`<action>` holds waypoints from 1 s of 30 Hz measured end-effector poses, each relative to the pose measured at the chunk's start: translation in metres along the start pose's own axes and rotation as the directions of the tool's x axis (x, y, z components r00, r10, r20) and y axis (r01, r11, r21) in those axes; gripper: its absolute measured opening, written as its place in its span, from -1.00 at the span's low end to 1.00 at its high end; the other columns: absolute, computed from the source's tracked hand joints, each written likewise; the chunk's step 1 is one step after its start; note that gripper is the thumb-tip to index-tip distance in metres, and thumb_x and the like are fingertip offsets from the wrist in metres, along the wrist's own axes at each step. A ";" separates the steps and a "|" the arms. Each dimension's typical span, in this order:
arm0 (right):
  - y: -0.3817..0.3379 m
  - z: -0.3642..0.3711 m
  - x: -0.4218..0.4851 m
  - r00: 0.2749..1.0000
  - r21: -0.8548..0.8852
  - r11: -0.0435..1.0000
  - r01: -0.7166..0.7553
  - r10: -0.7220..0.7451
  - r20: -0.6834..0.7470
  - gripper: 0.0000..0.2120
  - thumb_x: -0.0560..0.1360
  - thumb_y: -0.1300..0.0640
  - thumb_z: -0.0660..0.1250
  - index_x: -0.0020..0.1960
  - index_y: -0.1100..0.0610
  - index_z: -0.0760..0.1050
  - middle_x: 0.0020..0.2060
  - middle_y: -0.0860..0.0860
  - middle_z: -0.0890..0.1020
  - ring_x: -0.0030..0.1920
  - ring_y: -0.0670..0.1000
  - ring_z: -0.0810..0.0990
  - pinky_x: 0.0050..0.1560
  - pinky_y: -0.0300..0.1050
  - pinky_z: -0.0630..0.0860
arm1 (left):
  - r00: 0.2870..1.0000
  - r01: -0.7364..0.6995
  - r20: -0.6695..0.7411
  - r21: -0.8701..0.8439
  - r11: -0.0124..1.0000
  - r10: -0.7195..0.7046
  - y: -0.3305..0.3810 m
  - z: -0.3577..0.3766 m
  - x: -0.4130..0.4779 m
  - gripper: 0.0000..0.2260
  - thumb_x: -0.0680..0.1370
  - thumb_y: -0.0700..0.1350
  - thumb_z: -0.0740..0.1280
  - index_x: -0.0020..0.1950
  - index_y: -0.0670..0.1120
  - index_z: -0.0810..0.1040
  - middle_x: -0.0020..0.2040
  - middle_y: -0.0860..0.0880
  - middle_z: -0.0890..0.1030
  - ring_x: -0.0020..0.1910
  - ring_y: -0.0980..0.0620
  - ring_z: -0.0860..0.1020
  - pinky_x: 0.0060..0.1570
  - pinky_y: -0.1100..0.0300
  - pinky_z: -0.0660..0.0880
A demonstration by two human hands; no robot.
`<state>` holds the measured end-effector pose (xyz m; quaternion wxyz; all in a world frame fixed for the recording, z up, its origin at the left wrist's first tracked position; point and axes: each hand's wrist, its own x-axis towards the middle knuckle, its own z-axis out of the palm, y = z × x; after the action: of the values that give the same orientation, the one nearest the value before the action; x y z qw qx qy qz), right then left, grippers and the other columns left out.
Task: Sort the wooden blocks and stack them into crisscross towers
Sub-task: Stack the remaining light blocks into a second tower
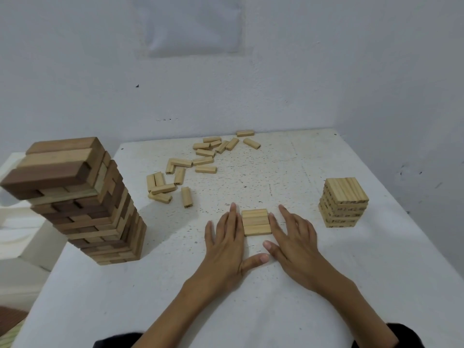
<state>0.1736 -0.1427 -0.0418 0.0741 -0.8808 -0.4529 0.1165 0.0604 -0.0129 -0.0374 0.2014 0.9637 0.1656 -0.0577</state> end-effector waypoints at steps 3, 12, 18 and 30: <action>-0.001 0.004 0.003 1.000 -0.024 1.000 0.003 -0.004 -0.031 -0.06 0.43 -0.35 -0.53 0.49 0.19 0.15 0.47 0.25 0.15 0.36 0.13 0.06 0.36 0.23 0.09 | 1.000 0.006 0.013 -0.012 1.000 -0.006 0.002 -0.001 0.000 0.12 0.06 0.61 -0.48 0.43 -0.08 -0.49 0.42 -0.01 -0.54 0.41 0.14 -0.46 0.35 0.01 -0.49; 0.004 -0.007 -0.001 1.000 -0.002 1.000 -0.025 0.025 0.005 0.17 -0.02 -0.46 -0.76 0.51 -0.04 -0.28 0.49 -0.01 -0.30 0.33 -0.08 -0.32 0.33 -0.10 -0.33 | 0.999 0.010 0.051 -0.038 0.999 -0.008 0.003 -0.011 -0.003 0.17 0.03 0.61 -0.49 0.48 -0.08 -0.42 0.39 0.01 -0.56 0.34 0.16 -0.53 0.35 0.00 -0.50; 0.004 -0.005 0.000 1.000 0.018 1.000 -0.014 0.014 -0.005 0.16 0.02 -0.47 -0.74 0.52 -0.05 -0.23 0.50 0.00 -0.25 0.38 -0.03 -0.28 0.37 -0.04 -0.32 | 0.999 0.011 0.047 -0.049 0.999 -0.008 0.004 -0.006 -0.002 0.18 0.04 0.61 -0.48 0.49 -0.09 -0.41 0.41 0.01 -0.55 0.36 0.16 -0.51 0.35 -0.01 -0.49; 0.010 -0.008 0.004 1.000 0.032 0.999 -0.011 0.010 0.006 0.16 -0.01 -0.51 -0.70 0.51 -0.09 -0.26 0.49 -0.02 -0.27 0.34 -0.09 -0.31 0.38 -0.05 -0.31 | 0.999 0.034 0.032 -0.050 0.998 -0.033 -0.005 -0.012 0.000 0.15 0.04 0.60 -0.49 0.49 -0.03 -0.40 0.47 -0.01 -0.48 0.39 0.14 -0.48 0.35 0.02 -0.48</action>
<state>0.1856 -0.1456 -0.0366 0.0862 -0.8815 -0.4466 0.1267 0.0592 -0.0036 -0.0282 0.2274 0.9543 0.1799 -0.0721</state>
